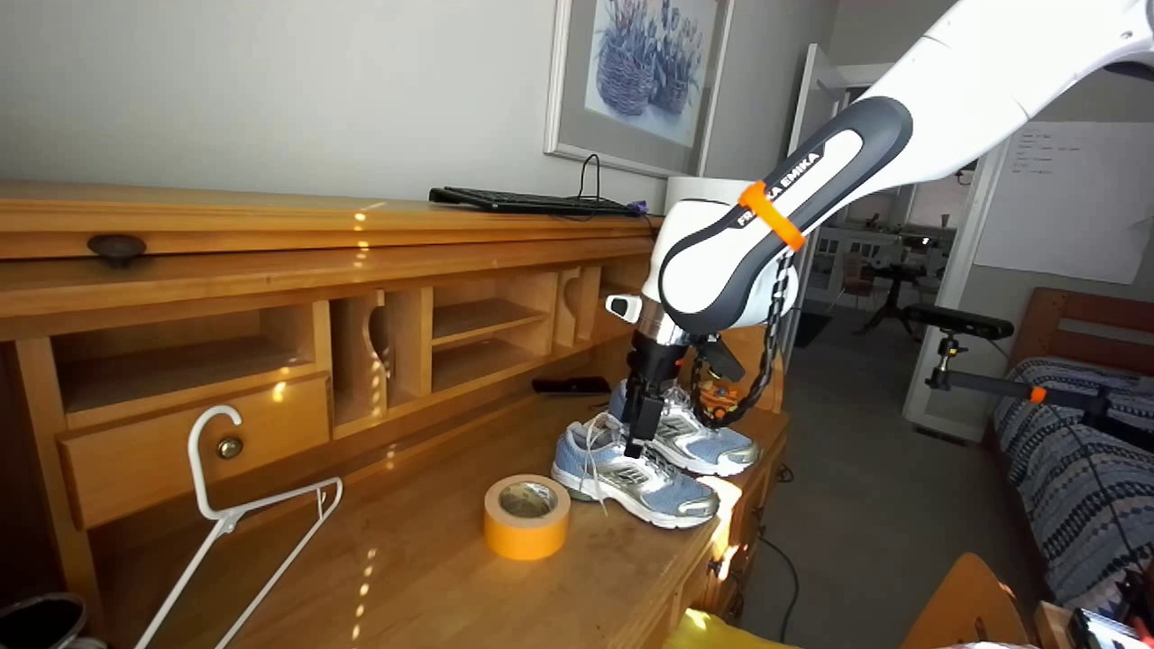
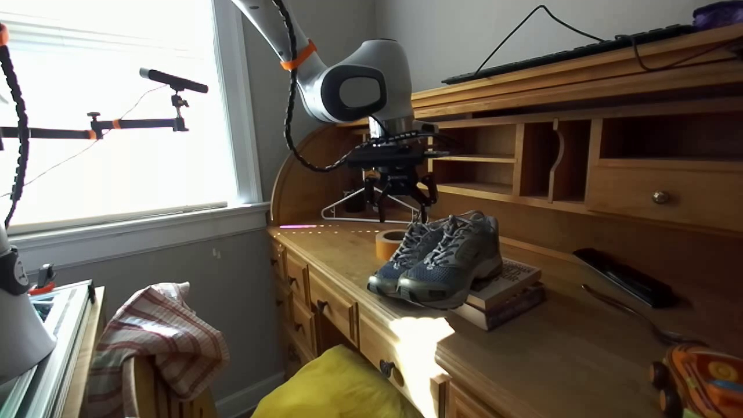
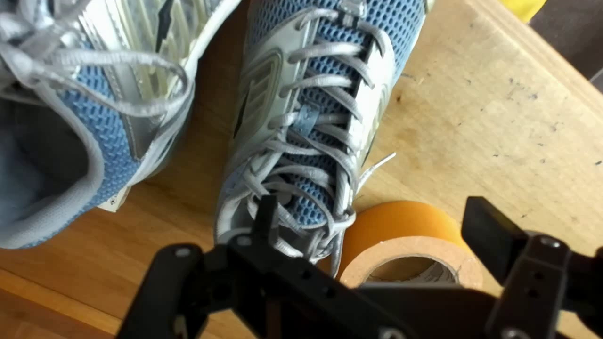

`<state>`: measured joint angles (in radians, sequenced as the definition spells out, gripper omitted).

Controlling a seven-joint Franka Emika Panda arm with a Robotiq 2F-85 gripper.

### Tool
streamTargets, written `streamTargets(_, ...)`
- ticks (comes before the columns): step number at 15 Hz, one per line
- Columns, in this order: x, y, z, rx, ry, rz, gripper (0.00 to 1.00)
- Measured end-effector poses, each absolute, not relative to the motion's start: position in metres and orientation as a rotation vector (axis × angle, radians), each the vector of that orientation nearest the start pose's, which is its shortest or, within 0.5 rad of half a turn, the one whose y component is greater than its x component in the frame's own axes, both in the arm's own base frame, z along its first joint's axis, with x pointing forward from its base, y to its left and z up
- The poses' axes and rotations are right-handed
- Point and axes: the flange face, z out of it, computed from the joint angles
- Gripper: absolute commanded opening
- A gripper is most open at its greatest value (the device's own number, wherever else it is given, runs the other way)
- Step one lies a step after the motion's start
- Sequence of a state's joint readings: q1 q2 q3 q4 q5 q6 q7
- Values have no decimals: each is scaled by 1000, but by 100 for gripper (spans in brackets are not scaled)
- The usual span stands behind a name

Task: Untie the laces of the shoe on the left

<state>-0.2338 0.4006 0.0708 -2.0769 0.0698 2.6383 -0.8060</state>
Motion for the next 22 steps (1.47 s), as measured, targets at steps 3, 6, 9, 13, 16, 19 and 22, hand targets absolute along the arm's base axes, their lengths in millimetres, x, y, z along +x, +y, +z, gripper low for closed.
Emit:
streamTargets(3,601,-101,245,-2975,-886,-303,100)
streamTargets(6,606,-101,240,-2932,-883,-332,100)
streamTargets(9,607,-102,235,-2891,-879,-340,100)
streamTargets(13,603,-103,232,-2829,-831,-280,100)
streamTargets(16,600,-106,234,-2791,-793,-211,100)
streamTargets(19,597,-115,236,-2768,-745,-131,100)
streamTargets(22,595,-126,240,-2752,-684,-65,100)
